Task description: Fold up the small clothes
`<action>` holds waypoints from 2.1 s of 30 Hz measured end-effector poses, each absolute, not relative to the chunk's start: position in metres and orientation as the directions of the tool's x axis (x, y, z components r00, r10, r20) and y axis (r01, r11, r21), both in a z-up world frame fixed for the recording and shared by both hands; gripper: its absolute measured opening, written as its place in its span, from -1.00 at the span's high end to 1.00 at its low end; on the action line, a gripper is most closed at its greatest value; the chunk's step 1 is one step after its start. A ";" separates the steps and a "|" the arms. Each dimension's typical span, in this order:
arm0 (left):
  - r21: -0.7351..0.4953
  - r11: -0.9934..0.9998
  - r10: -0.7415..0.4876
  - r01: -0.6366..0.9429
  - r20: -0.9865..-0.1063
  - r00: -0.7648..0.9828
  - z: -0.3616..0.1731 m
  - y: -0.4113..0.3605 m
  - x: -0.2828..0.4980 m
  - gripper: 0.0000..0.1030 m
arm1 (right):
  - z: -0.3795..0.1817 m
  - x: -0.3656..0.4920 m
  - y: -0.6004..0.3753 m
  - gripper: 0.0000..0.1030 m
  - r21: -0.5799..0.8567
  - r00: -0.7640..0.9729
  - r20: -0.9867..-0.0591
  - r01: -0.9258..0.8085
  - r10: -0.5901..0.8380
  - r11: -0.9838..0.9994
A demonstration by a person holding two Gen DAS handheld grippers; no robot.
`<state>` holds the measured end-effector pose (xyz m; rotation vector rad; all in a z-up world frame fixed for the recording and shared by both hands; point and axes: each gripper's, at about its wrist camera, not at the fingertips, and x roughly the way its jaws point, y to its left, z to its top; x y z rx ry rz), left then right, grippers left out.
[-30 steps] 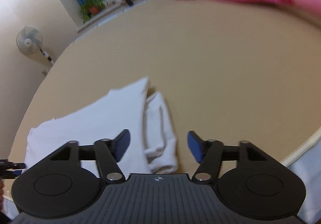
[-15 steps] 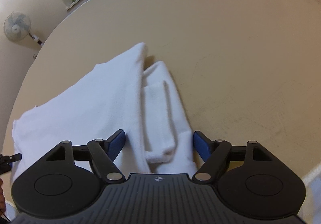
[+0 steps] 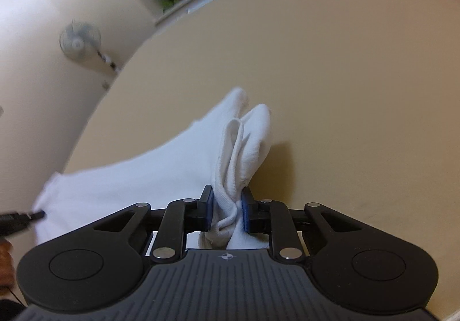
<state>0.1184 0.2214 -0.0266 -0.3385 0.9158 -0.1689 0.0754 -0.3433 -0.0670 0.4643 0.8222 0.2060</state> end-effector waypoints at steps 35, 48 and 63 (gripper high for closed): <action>-0.363 0.753 0.044 -0.548 -0.804 0.593 -0.069 0.198 -0.006 0.79 | -0.012 -0.009 -0.380 0.06 0.436 0.772 -0.586 0.044 0.246 0.899; -0.220 0.948 -0.316 0.229 -0.586 0.746 0.059 -0.125 0.022 0.80 | -0.013 -0.005 -0.406 0.06 0.403 0.801 -0.570 0.082 0.180 0.911; -0.123 0.958 -0.270 0.259 -0.690 0.671 -0.018 -0.063 0.037 0.61 | -0.046 0.029 -0.402 0.06 0.526 0.665 -0.653 0.052 0.363 0.849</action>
